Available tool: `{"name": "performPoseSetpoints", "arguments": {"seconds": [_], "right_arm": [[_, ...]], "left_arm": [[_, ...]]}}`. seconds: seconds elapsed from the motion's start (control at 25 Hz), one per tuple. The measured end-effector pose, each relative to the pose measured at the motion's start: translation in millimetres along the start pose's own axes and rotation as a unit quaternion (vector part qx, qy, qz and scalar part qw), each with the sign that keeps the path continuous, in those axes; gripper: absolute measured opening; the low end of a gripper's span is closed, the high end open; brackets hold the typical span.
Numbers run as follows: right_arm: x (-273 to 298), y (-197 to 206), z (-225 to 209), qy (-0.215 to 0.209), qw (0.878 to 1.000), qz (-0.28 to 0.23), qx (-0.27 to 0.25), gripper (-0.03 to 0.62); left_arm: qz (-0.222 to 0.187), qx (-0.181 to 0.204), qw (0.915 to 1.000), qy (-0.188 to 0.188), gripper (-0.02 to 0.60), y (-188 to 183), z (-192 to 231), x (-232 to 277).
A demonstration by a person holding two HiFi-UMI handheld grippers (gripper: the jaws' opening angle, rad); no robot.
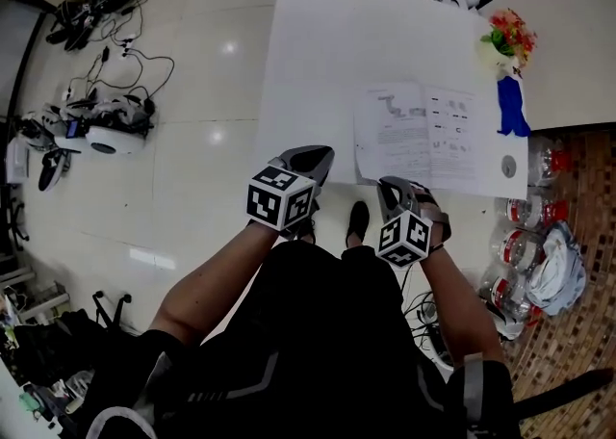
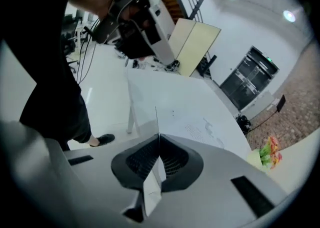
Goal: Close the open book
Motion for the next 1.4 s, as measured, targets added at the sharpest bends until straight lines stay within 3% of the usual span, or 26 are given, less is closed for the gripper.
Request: {"name": "performPoseSetpoints", "arguments": {"seconds": [0.2, 0.36, 0.52, 0.72, 0.88, 1.0, 1.24, 1.4], "right_arm": [[-43, 13, -22, 0.079, 0.990, -0.050, 0.109, 0.005], [-74, 44, -34, 0.144, 0.957, -0.094, 0.234, 0.005], [-92, 84, -37, 0.182, 0.907, -0.127, 0.359, 0.005], [-102, 136, -33, 0.214, 0.831, -0.161, 0.488, 0.005], [-100, 182, -22, 0.236, 0.758, -0.139, 0.592, 0.006], [-90, 210, -12, 0.235, 0.715, -0.127, 0.646, 0.006], [-67, 241, -1, 0.215, 0.656, -0.123, 0.713, 0.006], [-58, 252, 0, 0.189, 0.637, -0.118, 0.738, 0.009]], "left_arm": [[0.001, 0.010, 0.9997, 0.021, -0.005, -11, -13, 9], [0.007, 0.024, 0.9990, 0.036, -0.005, -18, -25, 23], [0.017, 0.037, 0.9980, 0.048, -0.005, -22, -42, 40], [0.025, 0.051, 0.9970, 0.052, -0.005, -26, -59, 55], [0.030, 0.055, 0.9969, 0.048, -0.005, -26, -67, 58], [0.035, 0.059, 0.9970, 0.037, -0.005, -25, -66, 58], [0.034, 0.051, 0.9978, 0.024, -0.005, -24, -61, 55], [0.035, 0.046, 0.9981, 0.022, -0.005, -24, -60, 57]]}}
Point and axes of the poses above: the fingertips, and each gripper's own axes: x forward along the fingers, z to its left, y out of its underside, the point moved 9 cm from there along -x, backward along the fingers, and after that the axes turned 14 degrees about -x, right-handed, at the moved point
